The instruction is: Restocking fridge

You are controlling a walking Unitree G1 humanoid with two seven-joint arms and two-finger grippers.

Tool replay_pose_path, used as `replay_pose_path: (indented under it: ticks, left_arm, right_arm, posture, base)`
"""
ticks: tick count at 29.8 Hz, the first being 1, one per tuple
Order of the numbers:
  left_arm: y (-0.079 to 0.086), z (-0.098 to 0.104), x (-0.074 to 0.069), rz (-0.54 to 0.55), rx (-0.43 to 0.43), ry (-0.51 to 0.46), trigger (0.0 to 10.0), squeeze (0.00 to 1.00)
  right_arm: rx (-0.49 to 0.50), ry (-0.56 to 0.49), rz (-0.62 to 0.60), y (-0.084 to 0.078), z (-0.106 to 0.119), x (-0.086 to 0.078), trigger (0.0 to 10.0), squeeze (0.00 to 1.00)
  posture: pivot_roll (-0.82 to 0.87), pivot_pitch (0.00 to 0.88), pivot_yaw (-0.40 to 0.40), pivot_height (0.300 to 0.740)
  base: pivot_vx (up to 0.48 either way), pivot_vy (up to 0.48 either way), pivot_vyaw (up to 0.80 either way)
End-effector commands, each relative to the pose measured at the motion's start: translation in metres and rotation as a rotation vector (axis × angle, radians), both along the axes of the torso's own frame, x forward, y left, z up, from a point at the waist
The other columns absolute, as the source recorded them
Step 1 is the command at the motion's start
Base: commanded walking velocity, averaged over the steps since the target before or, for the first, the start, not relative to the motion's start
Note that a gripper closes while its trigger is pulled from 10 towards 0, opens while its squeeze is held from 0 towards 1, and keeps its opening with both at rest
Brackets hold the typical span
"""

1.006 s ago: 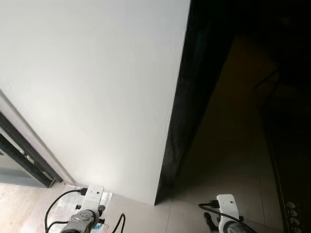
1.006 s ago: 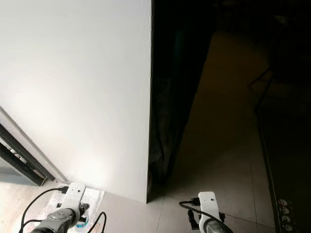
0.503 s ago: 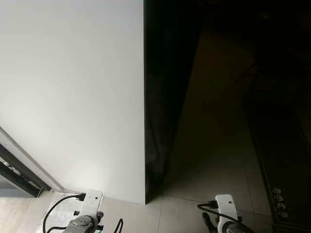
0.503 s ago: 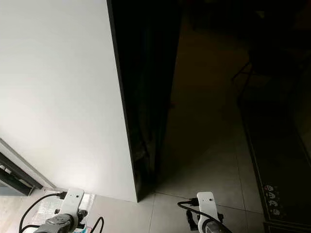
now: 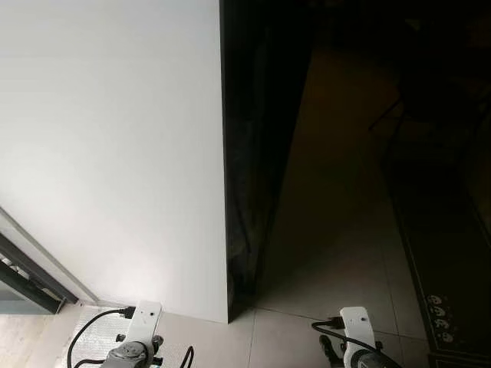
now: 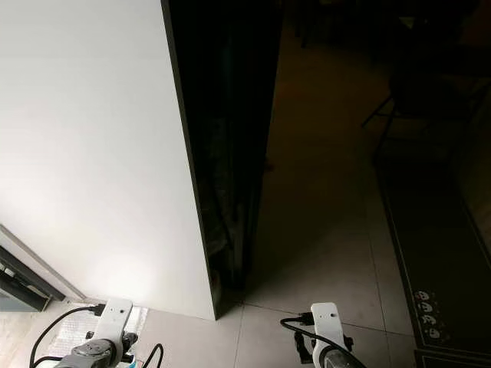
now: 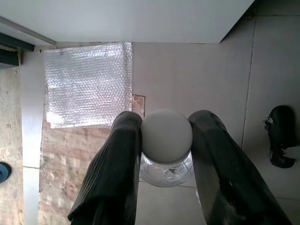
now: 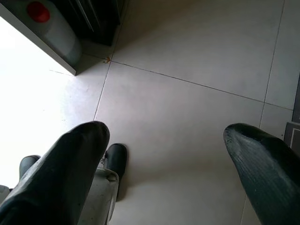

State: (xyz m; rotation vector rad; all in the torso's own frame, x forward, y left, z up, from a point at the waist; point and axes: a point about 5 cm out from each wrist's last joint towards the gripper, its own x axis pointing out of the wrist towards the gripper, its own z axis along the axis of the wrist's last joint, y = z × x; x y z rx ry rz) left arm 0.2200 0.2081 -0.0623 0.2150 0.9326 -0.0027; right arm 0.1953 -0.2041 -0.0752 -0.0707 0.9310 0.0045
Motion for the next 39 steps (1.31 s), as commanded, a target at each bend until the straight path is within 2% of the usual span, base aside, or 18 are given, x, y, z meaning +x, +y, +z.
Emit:
replay_pose_path:
  ticks: [1,23,30,34,39]
  left_arm:
    - [0.003,-0.001,-0.003,-0.020,0.015,0.013,10.0,0.00]
    - [0.003,-0.002,-0.004,-0.038,0.025,0.018,10.0,0.00]
    - [0.003,-0.001,-0.002,-0.037,0.027,0.012,10.0,0.00]
    - [0.004,0.000,-0.002,-0.031,0.029,0.010,10.0,0.00]
    - [0.004,0.001,0.000,-0.027,0.036,0.007,10.0,0.00]
  right_arm:
    - [-0.007,-0.006,0.004,0.000,0.000,-0.001,10.0,0.00]
    - [-0.014,-0.021,0.000,-0.001,0.000,-0.001,10.0,0.00]
    - [-0.055,-0.057,-0.022,-0.003,0.003,0.002,10.0,0.00]
    - [-0.078,-0.120,-0.061,-0.004,0.006,0.005,10.0,0.00]
    - [-0.117,-0.276,-0.152,-0.007,0.015,0.010,10.0,0.00]
  posture:
    - [-0.08,0.000,-0.022,0.740]
    - [-0.08,0.000,-0.022,0.740]
    - [-0.08,0.000,-0.025,0.740]
    - [-0.08,0.003,-0.030,0.740]
    - [-0.09,0.011,-0.030,0.740]
  base:
    - [0.300,0.000,0.00]
    - [0.296,0.000,0.00]
    - [0.000,0.000,0.00]
    - [0.000,0.000,0.00]
    - [0.000,0.000,0.00]
